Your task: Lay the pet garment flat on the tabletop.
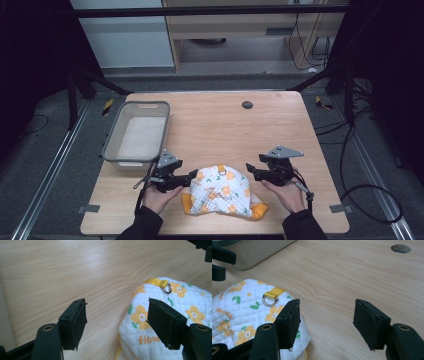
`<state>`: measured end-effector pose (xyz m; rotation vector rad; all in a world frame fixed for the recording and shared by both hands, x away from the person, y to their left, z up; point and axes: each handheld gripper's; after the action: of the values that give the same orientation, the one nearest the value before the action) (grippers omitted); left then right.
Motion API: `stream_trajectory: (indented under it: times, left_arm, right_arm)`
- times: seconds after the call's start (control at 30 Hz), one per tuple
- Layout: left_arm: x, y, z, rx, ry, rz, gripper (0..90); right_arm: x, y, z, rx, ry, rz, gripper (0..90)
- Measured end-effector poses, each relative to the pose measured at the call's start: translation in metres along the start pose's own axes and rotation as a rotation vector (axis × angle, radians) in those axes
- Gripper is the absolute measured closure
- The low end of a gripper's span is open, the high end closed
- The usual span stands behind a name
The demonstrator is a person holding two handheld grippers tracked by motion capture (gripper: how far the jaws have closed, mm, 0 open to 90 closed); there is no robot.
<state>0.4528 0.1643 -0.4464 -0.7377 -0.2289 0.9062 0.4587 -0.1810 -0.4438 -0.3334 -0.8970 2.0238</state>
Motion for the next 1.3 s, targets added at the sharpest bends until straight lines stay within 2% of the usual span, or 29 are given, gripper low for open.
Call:
stream_trajectory:
  times: [0.17,0.3,0.4,0.5,0.53,0.6,0.7,0.73,0.83,0.93,0.97,1.0,1.03,1.13,1.2,1.3]
  left_arm:
    - [-0.007,-0.001,-0.015,0.042,0.015,-0.021,31.5]
    - [-0.009,-0.001,-0.023,0.077,0.023,-0.036,33.7]
    - [-0.009,0.000,-0.026,0.096,0.033,-0.042,39.0]
    - [-0.009,0.003,-0.032,0.124,0.076,-0.023,45.6]
    - [-0.009,0.003,-0.032,0.124,0.076,-0.023,49.0]
    - [-0.009,0.004,-0.034,0.132,0.087,-0.022,50.3]
    - [-0.009,0.005,-0.037,0.148,0.096,-0.021,56.1]
    - [-0.010,0.006,-0.039,0.157,0.107,-0.021,57.3]
    - [-0.013,0.007,-0.041,0.164,0.103,-0.027,60.7]
    - [-0.015,0.008,-0.044,0.175,0.108,-0.039,69.1]
    - [-0.016,0.008,-0.045,0.180,0.114,-0.049,74.9]
    - [-0.016,0.008,-0.046,0.184,0.112,-0.058,76.3]
    - [-0.016,0.008,-0.046,0.184,0.112,-0.058,77.6]
    - [-0.017,0.008,-0.045,0.175,0.112,-0.061,80.6]
    - [-0.018,0.008,-0.042,0.167,0.103,-0.078,81.6]
    - [-0.019,0.007,-0.038,0.150,0.105,-0.078,82.1]
  right_arm:
    - [0.006,0.002,-0.011,0.028,-0.026,0.004,40.0]
    - [0.011,0.004,-0.021,0.061,-0.043,0.035,40.6]
    - [0.015,0.007,-0.028,0.090,-0.066,0.035,41.5]
    - [0.018,0.011,-0.036,0.128,-0.076,0.049,43.3]
    - [0.018,0.011,-0.036,0.128,-0.076,0.049,43.3]
    - [0.022,0.013,-0.041,0.157,-0.079,0.075,47.0]
    - [0.026,0.014,-0.043,0.171,-0.086,0.083,51.7]
    - [0.027,0.014,-0.045,0.181,-0.097,0.093,57.1]
    - [0.027,0.014,-0.045,0.188,-0.106,0.093,60.9]
    - [0.026,0.014,-0.045,0.194,-0.118,0.098,66.6]
    - [0.026,0.015,-0.047,0.198,-0.117,0.106,71.5]
    - [0.027,0.015,-0.048,0.201,-0.116,0.105,73.5]
    - [0.027,0.015,-0.048,0.201,-0.116,0.105,73.5]
    - [0.028,0.014,-0.049,0.212,-0.130,0.103,81.7]
    - [0.028,0.014,-0.047,0.211,-0.133,0.105,82.9]
    - [0.027,0.013,-0.044,0.197,-0.137,0.101,83.6]
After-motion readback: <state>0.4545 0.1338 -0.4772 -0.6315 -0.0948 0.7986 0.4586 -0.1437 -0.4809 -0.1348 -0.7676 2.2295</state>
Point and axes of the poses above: each handheld gripper's, and its own axes: z roughly backward along the jaws, y roughly out of its underside, x roughly to its left, and after that the axes turned 12 degrees about x, right-handed
